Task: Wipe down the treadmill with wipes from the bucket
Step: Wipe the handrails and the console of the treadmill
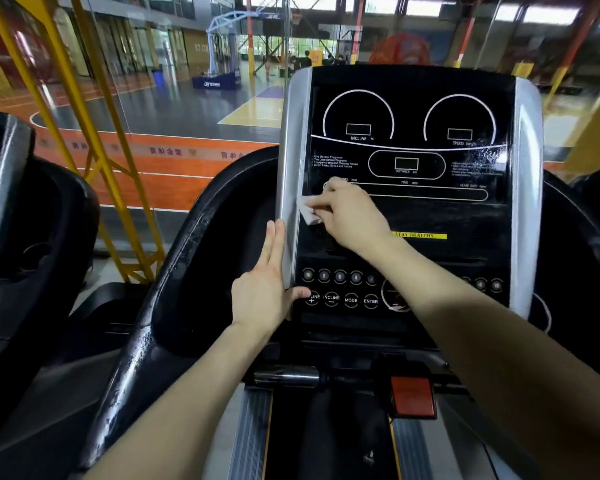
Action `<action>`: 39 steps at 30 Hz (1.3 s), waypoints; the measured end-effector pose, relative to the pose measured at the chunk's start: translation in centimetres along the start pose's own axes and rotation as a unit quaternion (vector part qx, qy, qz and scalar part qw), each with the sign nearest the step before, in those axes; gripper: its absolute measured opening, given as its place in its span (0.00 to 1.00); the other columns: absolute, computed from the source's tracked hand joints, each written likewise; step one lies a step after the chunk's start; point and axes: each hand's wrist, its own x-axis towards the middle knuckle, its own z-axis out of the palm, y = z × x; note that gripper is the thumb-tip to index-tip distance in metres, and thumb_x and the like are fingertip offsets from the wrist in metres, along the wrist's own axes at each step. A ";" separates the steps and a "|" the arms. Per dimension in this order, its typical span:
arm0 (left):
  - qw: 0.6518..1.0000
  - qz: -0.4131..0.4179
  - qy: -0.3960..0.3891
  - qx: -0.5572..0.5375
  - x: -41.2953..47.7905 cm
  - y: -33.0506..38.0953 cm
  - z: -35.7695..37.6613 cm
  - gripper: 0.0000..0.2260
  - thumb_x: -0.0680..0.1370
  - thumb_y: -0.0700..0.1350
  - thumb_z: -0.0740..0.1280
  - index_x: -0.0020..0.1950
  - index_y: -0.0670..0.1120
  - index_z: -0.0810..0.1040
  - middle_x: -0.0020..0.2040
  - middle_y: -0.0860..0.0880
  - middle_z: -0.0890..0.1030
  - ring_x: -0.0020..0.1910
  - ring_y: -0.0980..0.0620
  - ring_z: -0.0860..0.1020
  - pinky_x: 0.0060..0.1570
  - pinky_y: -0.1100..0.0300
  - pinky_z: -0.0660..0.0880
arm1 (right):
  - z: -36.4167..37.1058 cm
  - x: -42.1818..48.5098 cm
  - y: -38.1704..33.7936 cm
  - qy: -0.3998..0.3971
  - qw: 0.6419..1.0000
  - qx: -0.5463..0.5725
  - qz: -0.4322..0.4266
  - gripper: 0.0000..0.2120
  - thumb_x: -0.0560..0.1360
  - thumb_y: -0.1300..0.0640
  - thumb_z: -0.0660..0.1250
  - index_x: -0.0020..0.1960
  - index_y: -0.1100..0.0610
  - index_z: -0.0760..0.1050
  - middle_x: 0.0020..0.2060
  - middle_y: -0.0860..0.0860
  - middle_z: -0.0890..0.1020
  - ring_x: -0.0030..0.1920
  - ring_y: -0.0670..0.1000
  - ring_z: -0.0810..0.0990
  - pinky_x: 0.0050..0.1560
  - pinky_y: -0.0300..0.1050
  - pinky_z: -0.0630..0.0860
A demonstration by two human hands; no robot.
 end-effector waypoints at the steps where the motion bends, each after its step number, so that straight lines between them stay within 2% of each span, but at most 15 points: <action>1: 1.000 -0.001 0.002 -0.008 0.0 0.0 0.0 0.63 0.71 0.68 0.77 0.84 0.59 0.29 0.85 0.61 0.34 0.27 0.54 0.75 0.25 0.59 0.67 | 0.4 -0.2 -1.3 0.014 1.000 -0.011 0.007 0.10 0.82 0.56 0.68 0.59 0.51 0.86 0.47 0.50 0.74 0.49 0.56 0.79 0.52 0.52 0.78; 4: 1.000 -0.008 0.000 -0.025 0.2 -0.2 -0.1 0.63 0.71 0.66 0.78 0.85 0.60 0.30 0.85 0.62 0.35 0.32 0.49 0.80 0.29 0.58 0.72 | 2.3 -3.7 -4.9 -0.006 0.997 -0.069 -0.037 0.04 0.78 0.61 0.71 0.51 0.60 0.83 0.45 0.53 0.74 0.47 0.58 0.78 0.45 0.53 0.77; 7: 1.000 0.002 0.002 -0.025 0.1 -0.4 -0.1 0.61 0.74 0.64 0.78 0.85 0.58 0.31 0.86 0.61 0.35 0.31 0.48 0.79 0.29 0.57 0.69 | 3.8 -8.2 -4.8 -0.019 0.995 -0.083 -0.043 0.16 0.68 0.60 0.80 0.53 0.59 0.82 0.45 0.54 0.75 0.45 0.58 0.78 0.43 0.52 0.78; 10: 1.000 0.010 -0.001 -0.013 0.0 -0.2 -0.2 0.62 0.73 0.65 0.77 0.84 0.57 0.29 0.85 0.61 0.33 0.33 0.46 0.81 0.30 0.57 0.73 | 4.8 -12.0 -2.9 0.025 0.995 -0.083 0.050 0.18 0.72 0.63 0.76 0.61 0.54 0.83 0.48 0.52 0.75 0.45 0.57 0.81 0.39 0.51 0.79; 14: 1.000 0.020 -0.007 0.006 0.2 -0.4 -0.3 0.66 0.70 0.68 0.78 0.83 0.56 0.26 0.85 0.59 0.31 0.30 0.48 0.80 0.30 0.55 0.77 | 5.6 -12.1 -3.0 0.099 0.975 0.006 0.200 0.15 0.82 0.61 0.65 0.67 0.54 0.81 0.53 0.51 0.75 0.50 0.57 0.80 0.50 0.55 0.81; 16: 0.999 0.034 -0.016 -0.001 0.3 -0.9 -0.4 0.67 0.70 0.60 0.82 0.83 0.56 0.26 0.85 0.58 0.31 0.29 0.47 0.79 0.30 0.53 0.78 | 6.4 -10.7 -5.9 0.042 0.984 0.048 0.168 0.13 0.83 0.58 0.65 0.67 0.54 0.77 0.55 0.50 0.74 0.53 0.56 0.78 0.51 0.55 0.79; 18: 0.999 0.034 -0.026 0.005 0.4 -1.4 -0.6 0.67 0.70 0.49 0.82 0.83 0.57 0.26 0.85 0.58 0.32 0.26 0.48 0.77 0.27 0.54 0.76 | 7.5 -10.2 -7.5 0.018 0.996 0.007 0.091 0.23 0.78 0.58 0.72 0.72 0.51 0.74 0.55 0.50 0.71 0.53 0.54 0.77 0.48 0.53 0.79; 19: 0.999 0.033 -0.031 0.014 0.3 -1.4 -0.8 0.68 0.69 0.49 0.83 0.83 0.57 0.26 0.85 0.58 0.32 0.26 0.49 0.77 0.27 0.55 0.75 | 7.4 -10.3 -6.9 0.033 0.996 -0.023 0.076 0.24 0.78 0.56 0.73 0.73 0.49 0.75 0.54 0.50 0.71 0.52 0.54 0.77 0.46 0.52 0.80; 21: 0.998 0.029 -0.040 0.032 0.2 -1.0 -1.0 0.71 0.67 0.58 0.84 0.83 0.57 0.25 0.85 0.59 0.32 0.28 0.49 0.78 0.28 0.56 0.77 | 6.9 -12.0 -3.1 0.083 0.987 -0.067 0.116 0.16 0.81 0.55 0.68 0.68 0.48 0.80 0.51 0.50 0.73 0.49 0.55 0.79 0.42 0.52 0.80; 23: 0.998 0.025 -0.041 0.035 0.3 -0.6 -0.9 0.72 0.66 0.63 0.84 0.83 0.56 0.25 0.85 0.59 0.31 0.29 0.50 0.78 0.28 0.57 0.76 | 5.6 -14.9 0.9 0.150 0.965 -0.046 0.209 0.12 0.82 0.57 0.67 0.63 0.51 0.84 0.51 0.51 0.75 0.46 0.58 0.81 0.45 0.54 0.82; 26: 0.998 0.022 -0.037 0.040 0.3 -0.3 -0.6 0.73 0.65 0.64 0.84 0.83 0.54 0.25 0.86 0.56 0.32 0.28 0.49 0.78 0.27 0.56 0.76 | 5.5 -16.1 1.4 0.187 0.941 -0.003 0.283 0.14 0.82 0.60 0.68 0.66 0.53 0.83 0.52 0.53 0.75 0.43 0.59 0.80 0.46 0.55 0.82; 29: 0.998 0.018 -0.037 0.050 0.4 -0.4 -0.5 0.68 0.69 0.50 0.83 0.84 0.53 0.27 0.86 0.56 0.34 0.30 0.46 0.79 0.28 0.57 0.72 | 7.9 -12.0 -4.9 0.124 0.972 -0.029 0.196 0.15 0.79 0.61 0.69 0.65 0.54 0.81 0.53 0.56 0.75 0.38 0.61 0.80 0.37 0.56 0.79; 32: 0.998 0.015 -0.020 0.064 0.4 -0.7 -0.2 0.60 0.71 0.34 0.71 0.85 0.53 0.29 0.86 0.56 0.34 0.25 0.47 0.74 0.24 0.58 0.64 | 8.2 -8.6 -8.1 0.096 0.977 -0.082 0.172 0.18 0.77 0.60 0.71 0.66 0.53 0.78 0.55 0.55 0.77 0.34 0.57 0.82 0.32 0.50 0.73; 35: 0.997 0.013 -0.017 0.070 0.5 -1.3 0.4 0.64 0.67 0.34 0.74 0.85 0.53 0.28 0.87 0.55 0.34 0.23 0.48 0.74 0.23 0.57 0.70 | 7.1 -9.7 -6.1 0.109 0.961 -0.089 0.240 0.20 0.74 0.59 0.76 0.64 0.49 0.81 0.49 0.53 0.77 0.26 0.56 0.79 0.26 0.45 0.65; 39: 0.998 0.017 0.000 0.066 0.6 -1.3 0.8 0.63 0.68 0.34 0.74 0.85 0.53 0.29 0.87 0.55 0.35 0.22 0.47 0.74 0.23 0.56 0.71 | 8.8 -11.3 -6.0 0.086 0.969 -0.079 0.219 0.28 0.67 0.59 0.82 0.66 0.51 0.81 0.49 0.54 0.77 0.22 0.55 0.75 0.22 0.45 0.70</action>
